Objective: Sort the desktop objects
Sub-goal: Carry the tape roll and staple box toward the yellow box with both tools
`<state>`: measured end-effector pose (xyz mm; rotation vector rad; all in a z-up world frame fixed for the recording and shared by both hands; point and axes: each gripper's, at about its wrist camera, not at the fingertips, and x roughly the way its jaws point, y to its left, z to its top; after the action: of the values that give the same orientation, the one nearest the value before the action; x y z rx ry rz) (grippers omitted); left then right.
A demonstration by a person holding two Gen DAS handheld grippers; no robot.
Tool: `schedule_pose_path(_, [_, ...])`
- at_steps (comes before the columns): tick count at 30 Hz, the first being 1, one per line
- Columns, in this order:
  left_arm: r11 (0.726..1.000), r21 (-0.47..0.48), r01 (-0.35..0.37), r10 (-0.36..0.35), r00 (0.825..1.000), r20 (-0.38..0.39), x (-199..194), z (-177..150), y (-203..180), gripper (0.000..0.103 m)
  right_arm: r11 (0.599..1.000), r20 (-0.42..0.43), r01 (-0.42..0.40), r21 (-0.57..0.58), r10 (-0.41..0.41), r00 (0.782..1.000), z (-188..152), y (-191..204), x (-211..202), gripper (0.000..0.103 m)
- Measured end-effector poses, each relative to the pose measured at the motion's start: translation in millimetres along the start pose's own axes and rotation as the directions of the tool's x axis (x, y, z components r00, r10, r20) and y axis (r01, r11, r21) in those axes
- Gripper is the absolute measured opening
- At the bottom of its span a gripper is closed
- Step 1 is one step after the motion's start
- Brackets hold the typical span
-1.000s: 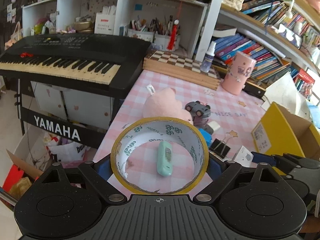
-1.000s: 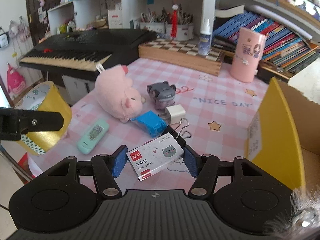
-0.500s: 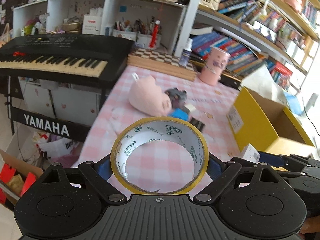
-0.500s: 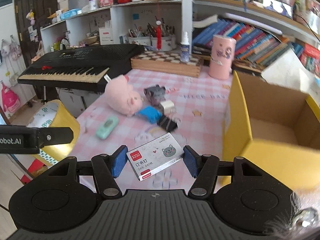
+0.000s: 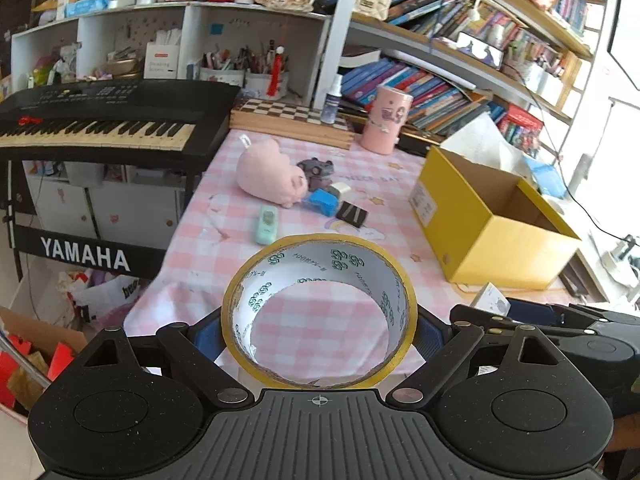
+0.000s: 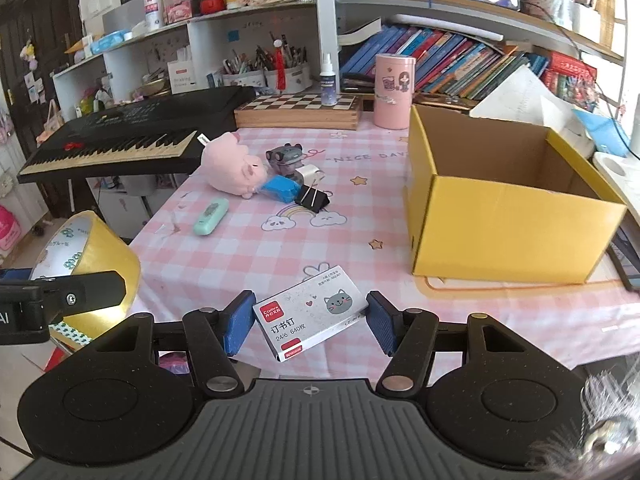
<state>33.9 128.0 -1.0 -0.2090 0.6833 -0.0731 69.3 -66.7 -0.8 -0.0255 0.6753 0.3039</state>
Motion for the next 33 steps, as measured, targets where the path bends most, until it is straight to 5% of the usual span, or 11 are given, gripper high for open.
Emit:
schedule_pose_path(8, [0.994, 0.061, 0.095, -0.092, 0.994, -0.051, -0.5, -13.2, -25.1, 0.092, 0.996, -0.007, 0.066, 0.064, -0.066, 0.998, -32.7, -14.0, -35.5, 0.058])
schedule_pose_path(20, [0.948, 0.180, 0.264, -0.247, 0.963, -0.111, 14.3, -19.5, -78.7, 0.092, 0.951, -0.019, 0.236, 0.202, -0.237, 0.971, -59.4, -59.1, -73.3, 0.058])
schedule_pose_path(33, [0.942, 0.208, 0.265, -0.250, 0.964, -0.095, 22.1, -11.2, -97.4, 0.092, 0.942, -0.004, 0.248, 0.228, -0.254, 0.967, -47.4, -84.4, -70.9, 0.058])
